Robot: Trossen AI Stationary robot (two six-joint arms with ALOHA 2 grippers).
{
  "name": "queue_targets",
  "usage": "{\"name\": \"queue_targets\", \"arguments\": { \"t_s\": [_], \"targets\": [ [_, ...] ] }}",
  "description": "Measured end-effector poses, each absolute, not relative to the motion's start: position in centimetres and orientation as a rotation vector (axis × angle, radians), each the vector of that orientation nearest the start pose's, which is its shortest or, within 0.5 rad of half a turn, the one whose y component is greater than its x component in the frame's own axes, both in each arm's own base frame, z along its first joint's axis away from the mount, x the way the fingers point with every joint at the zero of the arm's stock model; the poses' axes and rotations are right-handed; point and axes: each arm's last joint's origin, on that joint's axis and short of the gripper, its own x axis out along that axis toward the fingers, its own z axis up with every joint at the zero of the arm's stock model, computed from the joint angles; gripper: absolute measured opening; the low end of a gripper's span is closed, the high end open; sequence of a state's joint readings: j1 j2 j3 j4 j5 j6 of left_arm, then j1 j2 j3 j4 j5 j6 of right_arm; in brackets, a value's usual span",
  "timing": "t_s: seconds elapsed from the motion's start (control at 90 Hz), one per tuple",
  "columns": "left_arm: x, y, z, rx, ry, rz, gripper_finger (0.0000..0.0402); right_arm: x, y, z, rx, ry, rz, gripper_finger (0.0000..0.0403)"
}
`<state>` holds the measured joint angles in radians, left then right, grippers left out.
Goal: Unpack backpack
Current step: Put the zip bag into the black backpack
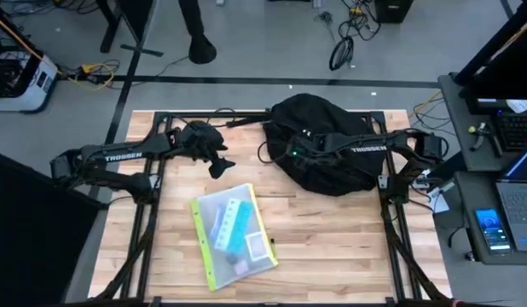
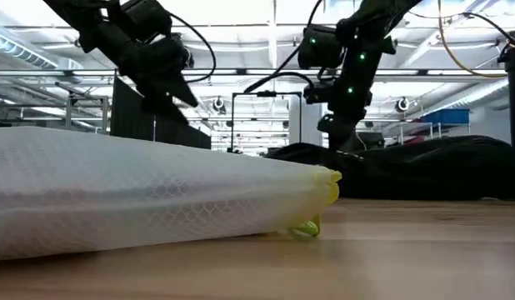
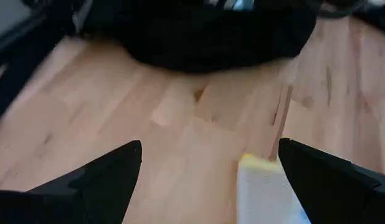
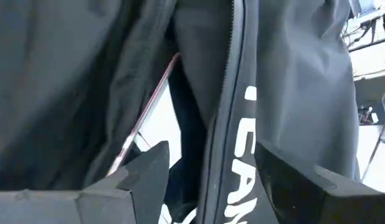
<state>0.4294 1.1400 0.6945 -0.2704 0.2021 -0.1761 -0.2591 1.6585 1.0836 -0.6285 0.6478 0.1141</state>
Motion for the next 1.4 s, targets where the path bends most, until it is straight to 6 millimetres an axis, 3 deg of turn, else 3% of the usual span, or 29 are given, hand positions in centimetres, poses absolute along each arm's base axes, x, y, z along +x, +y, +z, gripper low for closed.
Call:
{"name": "queue_targets", "arguments": {
  "t_s": [0.267,0.378,0.467,0.589,0.667,0.9,1.0,1.2,1.4],
  "targets": [
    [21.4,9.1,23.3,-0.376,0.614,0.274,0.0361,28.2,-13.4,17.8,-0.117,1.205,-0.855,0.0219],
    [21.4,9.1,23.3,-0.376,0.613,0.274,0.0361,27.4,-15.3,17.7,-0.110,1.206,-0.939,0.0207],
    [21.4,9.2,23.3,-0.375,0.613,0.275,0.0361,26.3,-17.1,17.8,-0.073,1.214,-1.006,0.0153],
    [21.4,9.2,23.3,-0.374,0.613,0.283,0.0361,25.6,-18.3,18.2,-0.043,1.265,-0.951,0.0029],
    [21.4,9.1,23.3,-0.373,0.615,0.279,0.0361,25.7,-18.5,19.5,-0.070,1.263,-0.936,0.0013],
    [22.1,8.7,24.0,-0.356,0.526,0.243,0.0361,26.8,-18.8,26.9,-0.189,1.129,-0.935,0.0000],
    [22.5,8.6,24.6,-0.374,0.465,0.239,0.0361,26.8,-19.1,29.1,-0.213,1.081,-0.936,0.0000],
    [22.2,7.9,23.8,-0.498,0.552,0.247,0.0361,26.9,-18.9,29.7,-0.228,1.086,-0.865,0.0000],
    [21.7,5.5,22.5,-0.726,0.750,0.165,0.0361,27.0,-18.9,29.7,-0.240,1.082,-0.814,0.0000]
  ]
}}
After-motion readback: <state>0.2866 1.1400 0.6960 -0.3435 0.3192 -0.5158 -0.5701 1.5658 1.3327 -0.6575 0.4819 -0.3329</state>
